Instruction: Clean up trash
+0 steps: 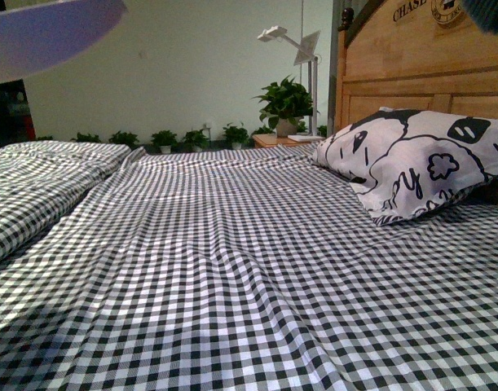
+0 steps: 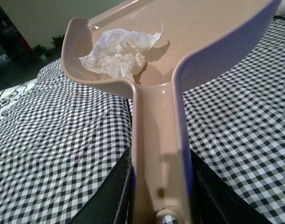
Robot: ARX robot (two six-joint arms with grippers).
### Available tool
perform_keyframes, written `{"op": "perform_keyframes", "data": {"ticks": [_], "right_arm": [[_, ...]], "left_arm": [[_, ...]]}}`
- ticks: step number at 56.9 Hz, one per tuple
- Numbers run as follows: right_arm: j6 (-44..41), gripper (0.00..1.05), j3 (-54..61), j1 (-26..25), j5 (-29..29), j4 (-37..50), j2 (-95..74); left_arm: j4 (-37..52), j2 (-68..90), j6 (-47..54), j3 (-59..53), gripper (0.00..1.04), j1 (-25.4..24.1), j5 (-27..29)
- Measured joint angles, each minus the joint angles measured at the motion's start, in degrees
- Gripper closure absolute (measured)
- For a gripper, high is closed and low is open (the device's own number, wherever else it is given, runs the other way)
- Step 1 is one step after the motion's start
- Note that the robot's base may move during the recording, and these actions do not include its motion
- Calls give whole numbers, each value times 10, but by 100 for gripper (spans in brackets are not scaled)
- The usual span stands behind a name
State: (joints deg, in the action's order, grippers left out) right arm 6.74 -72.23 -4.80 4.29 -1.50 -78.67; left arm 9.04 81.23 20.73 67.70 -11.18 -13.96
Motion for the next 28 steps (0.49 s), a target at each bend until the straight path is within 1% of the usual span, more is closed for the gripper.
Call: {"op": "perform_keyframes", "data": {"ticks": [9, 16, 28], "right_arm": [[2, 84, 38, -2, 17, 6, 56], [4, 84, 73, -7, 35, 10, 118], [11, 84, 117, -8, 53, 10, 193]], "left_arm": [[-30, -55, -22, -16, 76, -15, -21], [-70, -121, -37, -50, 76, -25, -59], [-101, -188, -49, -86, 76, -43, -91]]}}
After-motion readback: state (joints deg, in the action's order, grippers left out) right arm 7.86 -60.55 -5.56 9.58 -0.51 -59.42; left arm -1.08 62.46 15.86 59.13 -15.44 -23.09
